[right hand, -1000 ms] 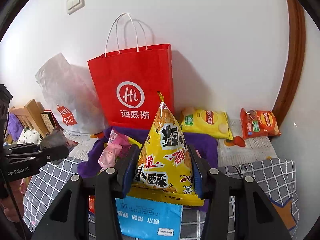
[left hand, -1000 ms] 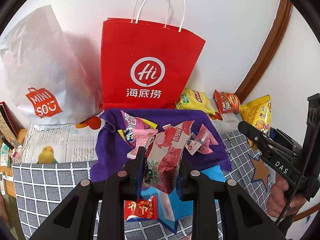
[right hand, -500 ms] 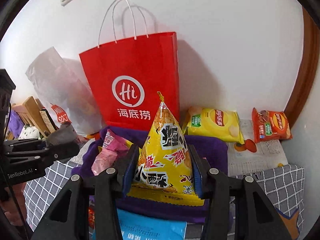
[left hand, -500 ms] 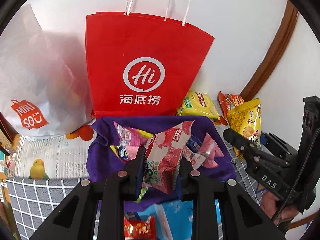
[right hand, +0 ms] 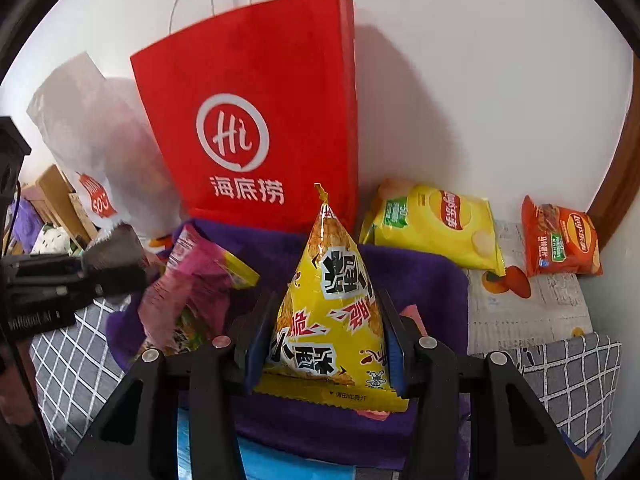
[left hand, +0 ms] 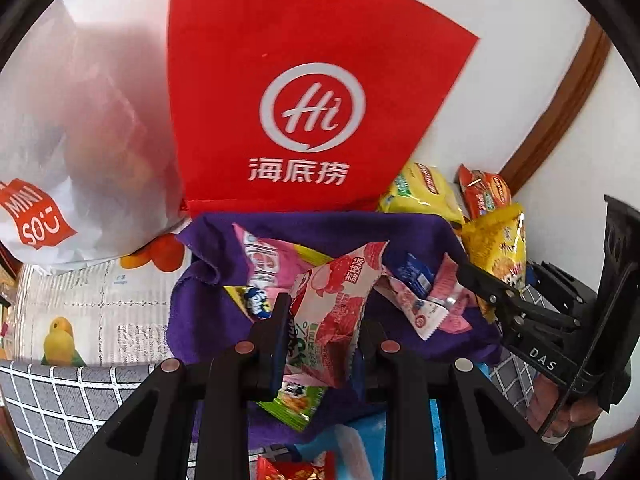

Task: Organize snacks
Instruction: 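Open both tools to drop the snacks onto the purple towel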

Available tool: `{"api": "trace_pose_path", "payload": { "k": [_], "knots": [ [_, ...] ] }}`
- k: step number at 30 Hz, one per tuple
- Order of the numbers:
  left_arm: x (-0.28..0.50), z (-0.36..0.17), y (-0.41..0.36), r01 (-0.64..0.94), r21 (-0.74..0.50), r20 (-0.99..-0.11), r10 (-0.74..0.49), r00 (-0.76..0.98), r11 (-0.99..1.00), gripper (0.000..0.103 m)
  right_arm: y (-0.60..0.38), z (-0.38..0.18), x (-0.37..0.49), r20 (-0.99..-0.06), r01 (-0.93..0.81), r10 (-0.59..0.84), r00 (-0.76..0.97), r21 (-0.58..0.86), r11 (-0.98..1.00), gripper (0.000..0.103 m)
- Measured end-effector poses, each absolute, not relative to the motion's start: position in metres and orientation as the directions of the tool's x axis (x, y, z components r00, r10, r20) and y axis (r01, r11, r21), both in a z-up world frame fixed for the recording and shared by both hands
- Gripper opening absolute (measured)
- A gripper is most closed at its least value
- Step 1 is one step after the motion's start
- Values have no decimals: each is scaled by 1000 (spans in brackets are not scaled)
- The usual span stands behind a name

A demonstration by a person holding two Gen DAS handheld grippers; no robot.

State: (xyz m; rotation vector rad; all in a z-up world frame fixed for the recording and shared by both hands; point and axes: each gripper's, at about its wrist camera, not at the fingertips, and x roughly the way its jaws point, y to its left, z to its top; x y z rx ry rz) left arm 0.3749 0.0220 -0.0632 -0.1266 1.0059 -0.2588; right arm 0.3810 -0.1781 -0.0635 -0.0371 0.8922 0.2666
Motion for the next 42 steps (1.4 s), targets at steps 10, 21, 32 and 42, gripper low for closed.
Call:
{"api": "trace_pose_path", "payload": {
  "k": [10,21,32,42],
  "knots": [
    [384,-74,31,131,-248,-830,-281,481,960,24,-168,-81,387,-806,-297,242,540,87,951,48],
    [384,-82,21,159,-281,-830,-323,455,947,24,-151,-101,387,-846,-338,239,476,75,938,48],
    [388,-98,7,177,-323,-837,-368,405,930,24,-150,-108,390,-867,-316,199,457,51,947,48],
    [392,-105,6,141,-325,-846,-354,400,935,25,-157,-91,384,-840,-302,202,503,48,952,49]
  ]
}}
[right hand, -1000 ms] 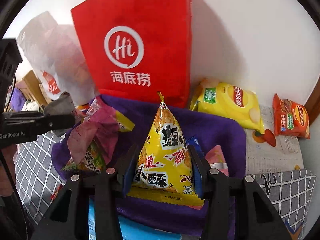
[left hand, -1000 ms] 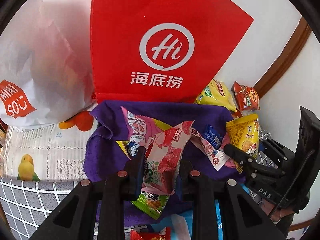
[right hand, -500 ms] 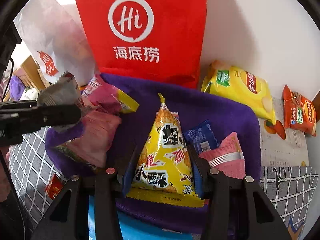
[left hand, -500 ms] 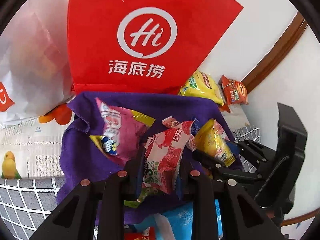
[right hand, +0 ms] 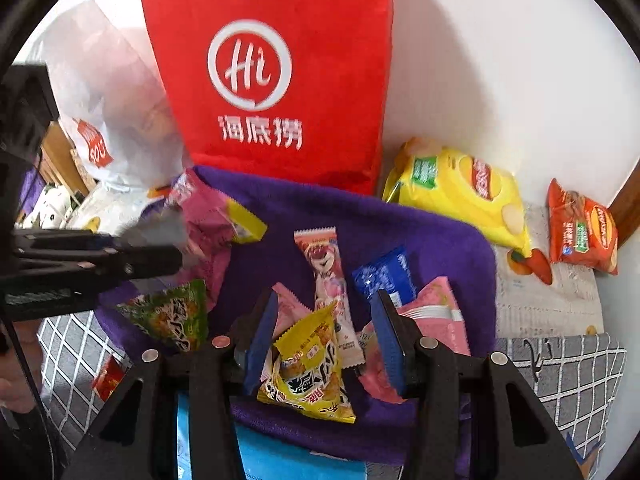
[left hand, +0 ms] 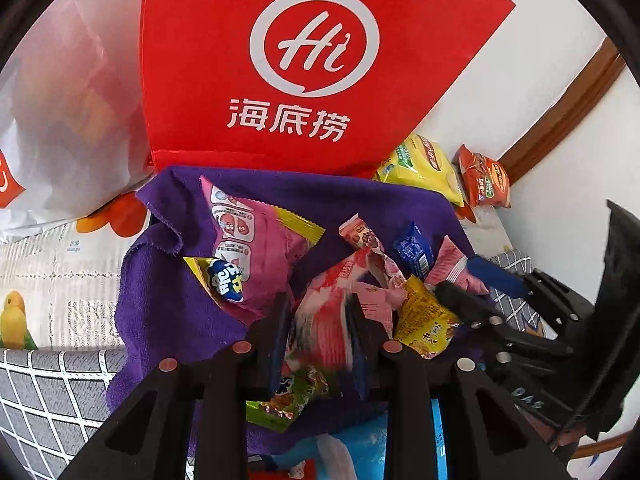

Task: Organize snacks
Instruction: 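Open both tools to drop the snacks onto the purple towel, then move both tools back toward the snacks beside the blue tissue pack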

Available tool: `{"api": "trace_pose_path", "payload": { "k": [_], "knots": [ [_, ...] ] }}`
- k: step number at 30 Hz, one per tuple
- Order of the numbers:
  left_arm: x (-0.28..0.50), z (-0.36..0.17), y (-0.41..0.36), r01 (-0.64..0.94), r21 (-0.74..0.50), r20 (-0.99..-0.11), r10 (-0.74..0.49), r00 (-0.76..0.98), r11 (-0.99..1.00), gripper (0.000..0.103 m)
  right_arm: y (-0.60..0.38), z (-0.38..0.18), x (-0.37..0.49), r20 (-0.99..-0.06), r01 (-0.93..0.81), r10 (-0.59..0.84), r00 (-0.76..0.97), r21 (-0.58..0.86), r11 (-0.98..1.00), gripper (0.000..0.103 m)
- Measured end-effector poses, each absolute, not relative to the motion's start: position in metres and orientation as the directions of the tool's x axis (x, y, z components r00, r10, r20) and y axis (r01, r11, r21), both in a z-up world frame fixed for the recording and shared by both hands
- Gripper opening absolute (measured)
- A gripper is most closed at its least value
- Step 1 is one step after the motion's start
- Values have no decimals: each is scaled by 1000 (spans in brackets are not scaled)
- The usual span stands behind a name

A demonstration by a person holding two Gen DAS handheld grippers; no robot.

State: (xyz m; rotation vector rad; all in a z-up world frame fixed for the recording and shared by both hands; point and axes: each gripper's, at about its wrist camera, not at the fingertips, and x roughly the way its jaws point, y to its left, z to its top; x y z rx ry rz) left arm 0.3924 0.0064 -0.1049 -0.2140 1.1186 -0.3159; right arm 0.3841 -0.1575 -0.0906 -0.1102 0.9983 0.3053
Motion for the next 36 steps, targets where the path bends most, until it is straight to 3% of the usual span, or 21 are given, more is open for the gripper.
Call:
{"api": "trace_pose_path", "payload": {
  "k": [7,12,17,28,36],
  "knots": [
    [391,-99,10,141,-337,-832,-365,418,931,26,-165,-78,383,-820,-282,192,539,39,959,49],
    [389,-94,8,145,-315,-843,-347,412,938,43,-170,-73,383,-812,-262,193,550,51,964,49],
    [382,-80,9,160,-268,-838,-312,447,950,53,-168,-70,380,-807,-269,185,560,34,962,49],
    [366,-51,3,174,-241,-827,-296,478,955,54,-175,-29,365,-754,-236,171,634,21,971,49],
    [319,-12,6,191,-223,-802,-291,522,956,66,-178,9,314,-691,-231,215,690,71,970,61]
  ]
}}
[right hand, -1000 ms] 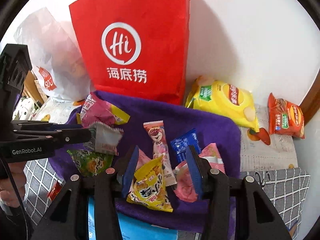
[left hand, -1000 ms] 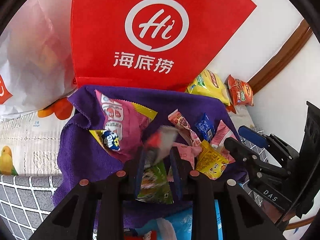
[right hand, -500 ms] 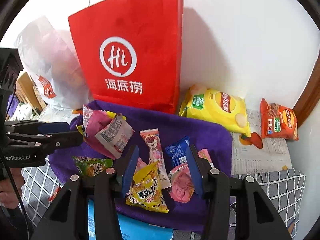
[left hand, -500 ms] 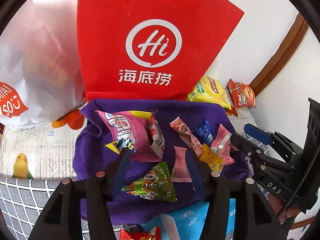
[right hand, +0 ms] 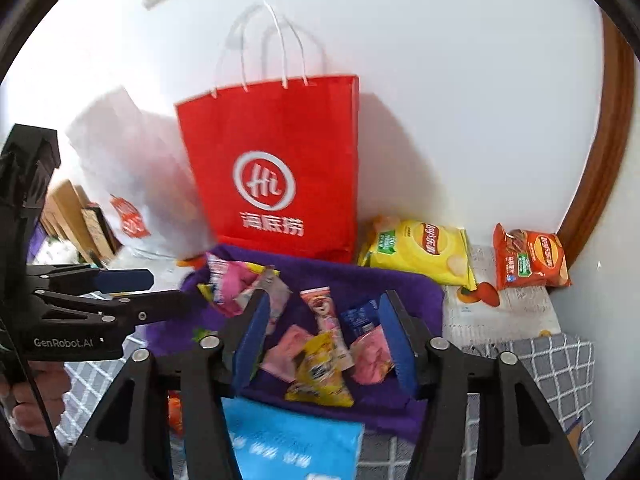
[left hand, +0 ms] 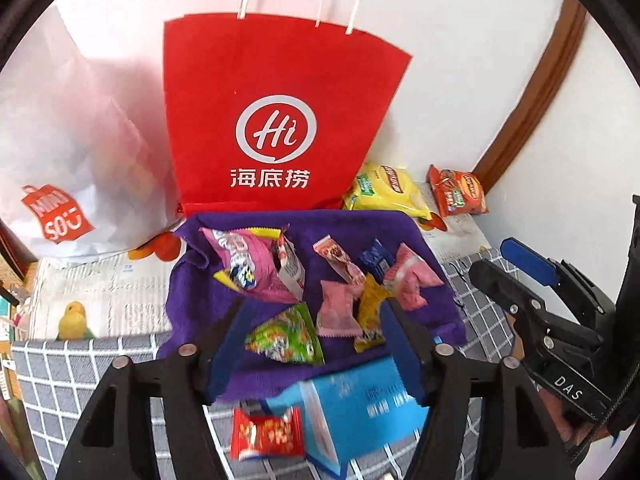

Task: Organize snacks
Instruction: 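Move both tools back toward the snacks beside the blue tissue pack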

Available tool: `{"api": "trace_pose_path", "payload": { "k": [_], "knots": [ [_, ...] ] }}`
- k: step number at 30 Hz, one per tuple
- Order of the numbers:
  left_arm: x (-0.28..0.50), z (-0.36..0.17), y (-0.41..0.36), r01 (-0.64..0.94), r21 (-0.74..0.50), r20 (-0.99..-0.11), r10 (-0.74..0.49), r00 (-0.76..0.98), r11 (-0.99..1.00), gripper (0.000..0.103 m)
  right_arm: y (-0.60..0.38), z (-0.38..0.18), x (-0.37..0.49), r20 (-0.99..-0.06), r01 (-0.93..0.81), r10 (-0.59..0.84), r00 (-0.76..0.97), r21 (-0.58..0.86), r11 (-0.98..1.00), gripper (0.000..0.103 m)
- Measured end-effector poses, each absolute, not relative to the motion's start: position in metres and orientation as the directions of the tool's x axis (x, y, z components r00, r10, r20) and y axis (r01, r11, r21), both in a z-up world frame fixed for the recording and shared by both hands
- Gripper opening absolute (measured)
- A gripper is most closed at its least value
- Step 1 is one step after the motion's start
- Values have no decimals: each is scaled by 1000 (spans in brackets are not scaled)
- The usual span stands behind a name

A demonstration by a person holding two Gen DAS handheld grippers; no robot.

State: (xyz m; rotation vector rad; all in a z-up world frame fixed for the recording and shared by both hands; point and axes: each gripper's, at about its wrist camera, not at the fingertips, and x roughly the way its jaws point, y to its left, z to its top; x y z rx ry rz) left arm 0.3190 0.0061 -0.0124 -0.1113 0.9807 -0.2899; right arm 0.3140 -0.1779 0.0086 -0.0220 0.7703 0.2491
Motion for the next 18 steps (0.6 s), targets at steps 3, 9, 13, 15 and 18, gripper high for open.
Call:
{"api": "trace_pose_path", "payload": {
  "k": [3,9,13,15,18],
  "knots": [
    [298,-8,11,185,-222,-796,-287,533,957,70,-178,10,293,-694,-216,203,691,70,974,61],
    [262,-10,26,160,-214,-795,-267,544,964,72,-172,6,253,-715,-191,155,682,30,981,62],
    [244,-18,39,124,-183,-812,-221,540,975,72,-168,-4,231,-739,-188,159,654,44,981,63],
    [236,-23,47,113,-189,-812,-220,541,976,72,-166,-13,223,-756,-178,163,634,62,982,63],
    [226,-30,58,92,-175,-820,-197,538,980,72,-162,-26,212,-777,-174,163,609,70,982,63]
  ]
}}
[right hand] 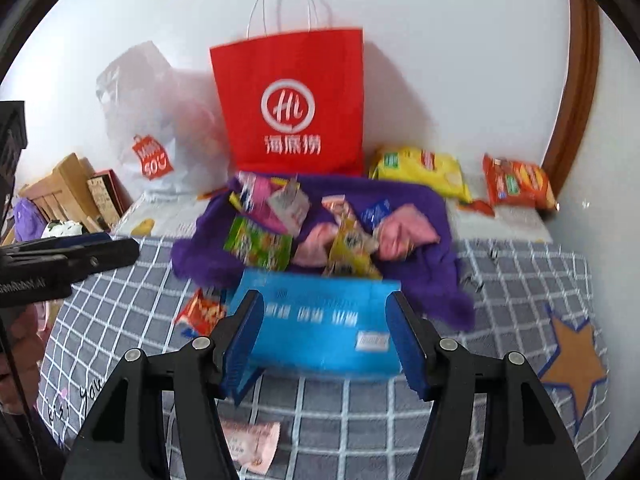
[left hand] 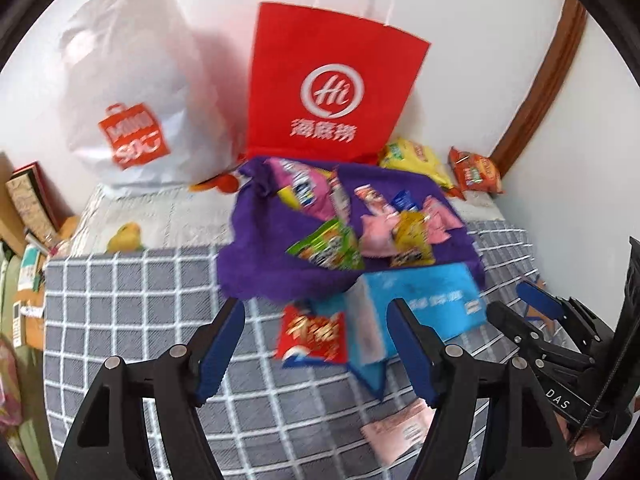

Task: Organize snacks
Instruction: 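Move both tools back toward the snacks beside the blue tissue pack, then grasp the pink candy packet with the right tool while the left tool grasps the red packet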

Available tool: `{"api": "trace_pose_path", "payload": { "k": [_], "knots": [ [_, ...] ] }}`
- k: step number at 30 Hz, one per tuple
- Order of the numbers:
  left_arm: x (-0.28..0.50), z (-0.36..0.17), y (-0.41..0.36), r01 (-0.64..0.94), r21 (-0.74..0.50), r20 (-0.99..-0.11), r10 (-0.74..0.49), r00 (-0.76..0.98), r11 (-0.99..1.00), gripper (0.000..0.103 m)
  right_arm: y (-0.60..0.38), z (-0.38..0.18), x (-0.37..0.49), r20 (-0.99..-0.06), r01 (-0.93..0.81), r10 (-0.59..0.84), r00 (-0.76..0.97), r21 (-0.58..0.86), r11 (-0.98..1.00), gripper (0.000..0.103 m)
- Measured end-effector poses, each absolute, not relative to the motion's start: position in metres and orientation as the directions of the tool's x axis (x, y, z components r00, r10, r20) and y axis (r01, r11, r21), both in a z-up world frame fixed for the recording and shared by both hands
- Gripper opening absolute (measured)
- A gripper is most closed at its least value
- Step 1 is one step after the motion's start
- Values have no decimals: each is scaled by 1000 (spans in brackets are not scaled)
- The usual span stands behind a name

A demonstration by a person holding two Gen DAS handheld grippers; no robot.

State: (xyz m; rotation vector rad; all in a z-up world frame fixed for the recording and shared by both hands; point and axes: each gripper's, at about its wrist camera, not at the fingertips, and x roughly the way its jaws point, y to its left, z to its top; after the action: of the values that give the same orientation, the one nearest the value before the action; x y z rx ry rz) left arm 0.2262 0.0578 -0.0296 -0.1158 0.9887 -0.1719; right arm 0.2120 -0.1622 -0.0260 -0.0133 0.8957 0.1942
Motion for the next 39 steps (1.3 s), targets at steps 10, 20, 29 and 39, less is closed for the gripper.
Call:
{"api": "trace_pose_path", "payload": {
  "k": [10,20,29,39],
  "knots": [
    [200,-50,104,15,-172,-838,-154,523,985,72,-138,-65,186,-825,-188,181,536,92,978,63],
    [182,-66,119,4,-200,-849,-175,499,980,72,-117,-103,165,-872,-243,241,427,145,959,68],
    [175,-74,109,28,-212,-857,-199,476,977,72,-102,-136,144,-898,-264,231,373,136,955,70],
    [178,-84,103,13,-198,-874,-182,450,980,72,-100,-137,135,-874,-318,257,413,126,940,49]
  ]
}}
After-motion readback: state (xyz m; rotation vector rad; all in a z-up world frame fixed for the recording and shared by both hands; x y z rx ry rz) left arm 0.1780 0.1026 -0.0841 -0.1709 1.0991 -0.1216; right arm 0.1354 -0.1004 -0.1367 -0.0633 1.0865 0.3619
